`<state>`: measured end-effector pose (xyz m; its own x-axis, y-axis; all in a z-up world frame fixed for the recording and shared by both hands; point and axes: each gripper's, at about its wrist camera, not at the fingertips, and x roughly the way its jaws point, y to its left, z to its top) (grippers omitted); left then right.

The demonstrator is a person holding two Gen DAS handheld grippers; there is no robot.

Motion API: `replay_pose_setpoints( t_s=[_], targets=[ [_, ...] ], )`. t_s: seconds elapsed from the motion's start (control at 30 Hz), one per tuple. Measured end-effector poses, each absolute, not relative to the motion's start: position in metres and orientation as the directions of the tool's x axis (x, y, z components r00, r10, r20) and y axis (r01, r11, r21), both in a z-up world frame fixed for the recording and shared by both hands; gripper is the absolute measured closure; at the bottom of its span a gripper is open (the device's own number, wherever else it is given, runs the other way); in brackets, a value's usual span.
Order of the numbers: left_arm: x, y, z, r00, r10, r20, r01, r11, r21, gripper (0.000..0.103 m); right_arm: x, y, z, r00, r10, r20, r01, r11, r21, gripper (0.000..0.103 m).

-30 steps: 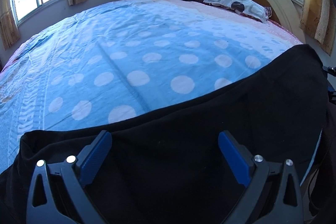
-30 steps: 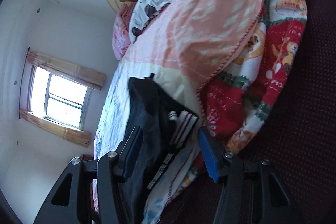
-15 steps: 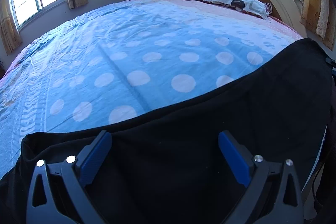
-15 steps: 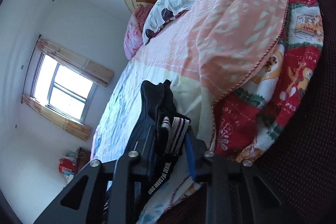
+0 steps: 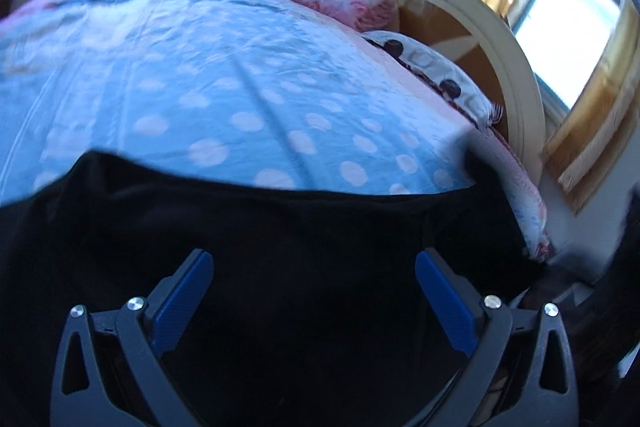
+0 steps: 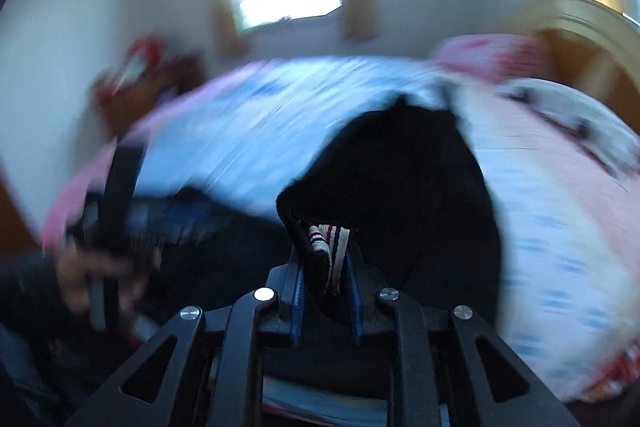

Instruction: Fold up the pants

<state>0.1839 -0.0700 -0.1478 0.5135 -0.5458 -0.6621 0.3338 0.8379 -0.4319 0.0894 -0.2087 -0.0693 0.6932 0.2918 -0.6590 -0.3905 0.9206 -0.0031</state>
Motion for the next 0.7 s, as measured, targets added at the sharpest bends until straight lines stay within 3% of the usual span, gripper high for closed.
replay_pose_setpoints(
  t_s=[0.13,0.27,0.4,0.47,0.53,0.7],
  targets=[
    [0.178,-0.056,-0.163,0.476,-0.578,-0.663,0.296,0.815,-0.498,0.0,0.112,-0.17,-0.129,0.563,0.277,-0.779,-0.441,0.897,0.001,0.084],
    [0.173,-0.069,-0.163,0.46,-0.602,-0.653,0.338,0.799,-0.498,0.0,0.106,-0.171,-0.132,0.55,0.271,-0.79,-0.479,0.877,-0.033,0.075],
    [0.173,-0.096,-0.159,0.428,-0.623,-0.655,0.39,0.781,-0.488,0.001,0.085,-0.2,-0.111,0.594,0.292,-0.75,-0.458,0.889,-0.017,0.054],
    [0.173,-0.114,-0.156,0.422,-0.613,-0.668,0.415,0.786,-0.459,0.001,0.074,-0.223,-0.102,0.64,0.295,-0.71,-0.415,0.91,0.003,0.053],
    [0.173,-0.126,-0.155,0.403,-0.621,-0.672,0.429,0.777,-0.46,0.011,0.066,-0.244,-0.098,0.674,0.29,-0.679,-0.367,0.93,0.033,0.053],
    [0.17,-0.156,-0.157,0.376,-0.6,-0.707,0.449,0.785,-0.427,0.023,0.066,-0.289,-0.096,0.731,0.293,-0.616,-0.245,0.955,0.164,0.052]
  ],
)
